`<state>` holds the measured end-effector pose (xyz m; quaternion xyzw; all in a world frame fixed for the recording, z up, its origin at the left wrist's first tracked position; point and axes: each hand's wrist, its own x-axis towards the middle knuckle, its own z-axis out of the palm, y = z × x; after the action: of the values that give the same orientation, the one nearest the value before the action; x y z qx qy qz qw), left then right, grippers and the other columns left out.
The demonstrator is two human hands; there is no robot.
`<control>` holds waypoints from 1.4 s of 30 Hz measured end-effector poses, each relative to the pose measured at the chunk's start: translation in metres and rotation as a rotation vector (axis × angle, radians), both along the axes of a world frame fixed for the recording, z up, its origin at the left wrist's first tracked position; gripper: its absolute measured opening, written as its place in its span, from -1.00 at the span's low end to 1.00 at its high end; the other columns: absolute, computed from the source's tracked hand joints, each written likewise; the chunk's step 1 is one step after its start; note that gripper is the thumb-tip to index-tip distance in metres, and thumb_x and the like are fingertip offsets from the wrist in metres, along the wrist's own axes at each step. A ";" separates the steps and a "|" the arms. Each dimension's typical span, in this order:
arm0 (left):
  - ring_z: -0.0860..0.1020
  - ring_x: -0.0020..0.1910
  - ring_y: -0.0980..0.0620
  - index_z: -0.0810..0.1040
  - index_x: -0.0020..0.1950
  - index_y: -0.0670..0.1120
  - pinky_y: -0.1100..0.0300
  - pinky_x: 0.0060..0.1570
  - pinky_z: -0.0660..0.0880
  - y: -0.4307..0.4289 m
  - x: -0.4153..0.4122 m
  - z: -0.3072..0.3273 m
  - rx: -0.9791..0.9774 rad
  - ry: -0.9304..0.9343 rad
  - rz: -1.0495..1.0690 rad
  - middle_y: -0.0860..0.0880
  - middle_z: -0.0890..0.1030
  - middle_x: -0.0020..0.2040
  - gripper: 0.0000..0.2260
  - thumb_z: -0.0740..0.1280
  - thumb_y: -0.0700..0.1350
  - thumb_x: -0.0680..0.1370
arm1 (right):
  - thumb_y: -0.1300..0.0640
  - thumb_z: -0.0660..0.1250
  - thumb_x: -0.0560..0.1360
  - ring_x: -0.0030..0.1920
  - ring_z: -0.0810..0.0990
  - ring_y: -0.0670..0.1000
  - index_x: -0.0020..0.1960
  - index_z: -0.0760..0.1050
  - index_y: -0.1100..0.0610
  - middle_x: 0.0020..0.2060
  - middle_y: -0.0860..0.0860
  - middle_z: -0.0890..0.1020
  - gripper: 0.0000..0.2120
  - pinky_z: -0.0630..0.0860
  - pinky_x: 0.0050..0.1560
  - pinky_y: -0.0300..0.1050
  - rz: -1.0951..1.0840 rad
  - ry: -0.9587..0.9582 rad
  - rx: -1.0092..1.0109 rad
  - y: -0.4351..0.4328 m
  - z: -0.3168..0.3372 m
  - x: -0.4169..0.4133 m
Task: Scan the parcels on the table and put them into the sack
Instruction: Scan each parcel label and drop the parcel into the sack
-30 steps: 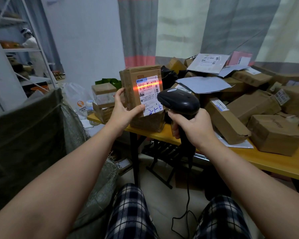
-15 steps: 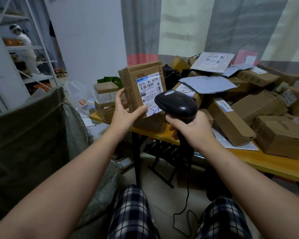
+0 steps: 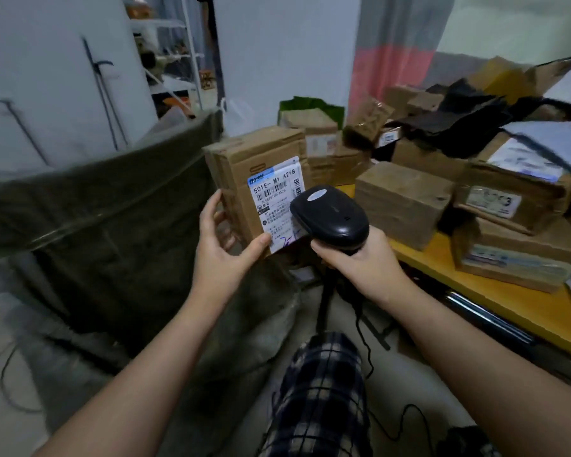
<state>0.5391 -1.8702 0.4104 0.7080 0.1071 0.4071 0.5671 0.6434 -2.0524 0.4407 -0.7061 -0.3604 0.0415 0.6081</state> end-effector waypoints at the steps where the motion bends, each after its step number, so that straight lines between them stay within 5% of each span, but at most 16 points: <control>1: 0.51 0.27 0.07 0.17 0.46 0.09 0.06 0.28 0.47 0.012 -0.012 -0.012 -0.019 0.030 0.048 -0.10 0.39 0.36 -0.20 0.54 -0.06 0.34 | 0.21 0.53 0.38 0.10 0.60 -0.19 0.17 0.56 0.11 0.05 -0.08 0.66 -0.61 0.48 0.14 -0.29 0.025 0.011 -0.028 0.015 -0.008 0.000; 5: 0.41 0.36 0.04 0.15 0.50 0.09 -0.04 0.36 0.37 0.056 -0.060 -0.070 0.005 0.276 0.330 -0.09 0.35 0.41 -0.15 0.56 0.00 0.35 | 0.12 0.56 0.34 0.13 0.60 -0.07 0.18 0.53 0.01 0.05 -0.04 0.66 -0.56 0.49 0.20 -0.10 0.093 0.052 -0.235 0.070 -0.051 -0.002; 8: 0.38 0.27 0.16 0.10 0.51 0.15 0.18 0.27 0.33 0.073 -0.085 -0.104 0.072 0.513 0.505 -0.04 0.31 0.43 -0.12 0.51 0.20 0.32 | 0.11 0.55 0.35 0.11 0.60 -0.01 0.14 0.52 -0.02 0.01 -0.04 0.65 -0.60 0.48 0.09 -0.14 0.123 0.019 -0.363 0.100 -0.088 -0.002; 12: 0.47 0.23 -0.10 0.04 0.50 0.19 0.06 0.09 0.47 0.093 -0.087 -0.137 0.200 0.861 0.510 -0.10 0.30 0.41 -0.15 0.45 0.24 0.36 | 0.08 0.50 0.40 0.07 0.59 0.11 0.11 0.52 0.08 -0.01 0.07 0.65 -0.67 0.52 0.07 0.04 0.136 -0.009 -0.542 0.129 -0.136 0.004; 16: 0.46 0.21 -0.21 0.08 0.50 0.14 -0.07 0.15 0.47 0.121 -0.065 -0.163 0.389 1.217 0.441 -0.17 0.35 0.35 -0.24 0.38 0.24 0.42 | -0.01 0.47 0.43 -0.19 0.48 -0.14 0.03 0.39 -0.09 -0.23 -0.22 0.51 -0.72 0.39 -0.28 -0.32 0.191 0.058 -0.658 0.139 -0.176 0.012; 19: 0.39 0.26 -0.22 0.15 0.48 0.09 -0.10 0.21 0.36 0.136 -0.046 -0.183 0.568 1.434 0.351 -0.19 0.34 0.35 -0.31 0.36 0.21 0.44 | 0.01 0.46 0.45 -0.24 0.42 -0.29 0.12 0.36 -0.11 -0.22 -0.33 0.44 -0.66 0.35 -0.33 -0.45 0.224 0.129 -0.686 0.141 -0.200 0.018; 22: 0.33 0.31 -0.23 0.24 0.44 0.03 -0.14 0.28 0.29 0.142 -0.031 -0.195 0.584 1.561 0.284 -0.21 0.32 0.35 -0.41 0.34 0.15 0.48 | 0.03 0.46 0.45 -0.20 0.43 -0.21 0.20 0.44 -0.01 -0.20 -0.26 0.46 -0.63 0.35 -0.31 -0.47 0.202 0.132 -0.708 0.141 -0.215 0.024; 27: 0.34 0.29 -0.19 0.34 0.41 -0.06 -0.06 0.23 0.32 0.135 -0.018 -0.187 0.704 1.419 0.319 -0.18 0.37 0.31 -0.51 0.27 0.12 0.54 | 0.11 0.47 0.44 0.03 0.55 0.03 0.22 0.49 0.17 0.02 0.08 0.61 -0.61 0.43 -0.05 -0.17 0.145 0.143 -0.672 0.130 -0.209 0.034; 34: 0.38 0.23 -0.16 0.40 0.39 -0.05 -0.03 0.18 0.34 0.097 0.003 -0.122 0.824 1.038 0.328 -0.13 0.44 0.27 -0.56 0.25 0.09 0.55 | 0.14 0.49 0.42 -0.03 0.54 0.02 0.01 0.52 0.18 -0.09 0.07 0.61 -0.76 0.38 -0.10 -0.18 -0.069 0.082 -0.502 0.096 -0.153 0.048; 42: 0.41 0.20 -0.16 0.44 0.35 -0.06 -0.03 0.16 0.35 0.018 0.045 -0.023 0.867 0.649 0.266 -0.11 0.48 0.22 -0.60 0.30 0.02 0.54 | 0.18 0.52 0.38 -0.18 0.46 -0.54 0.09 0.53 0.00 -0.16 -0.29 0.56 -0.67 0.34 -0.20 -0.62 -0.257 0.066 -0.196 0.007 -0.068 0.043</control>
<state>0.5838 -1.8521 0.3875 0.9458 0.1875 0.2431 0.1057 0.6867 -2.0451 0.3724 -0.8005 -0.2411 0.0217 0.5482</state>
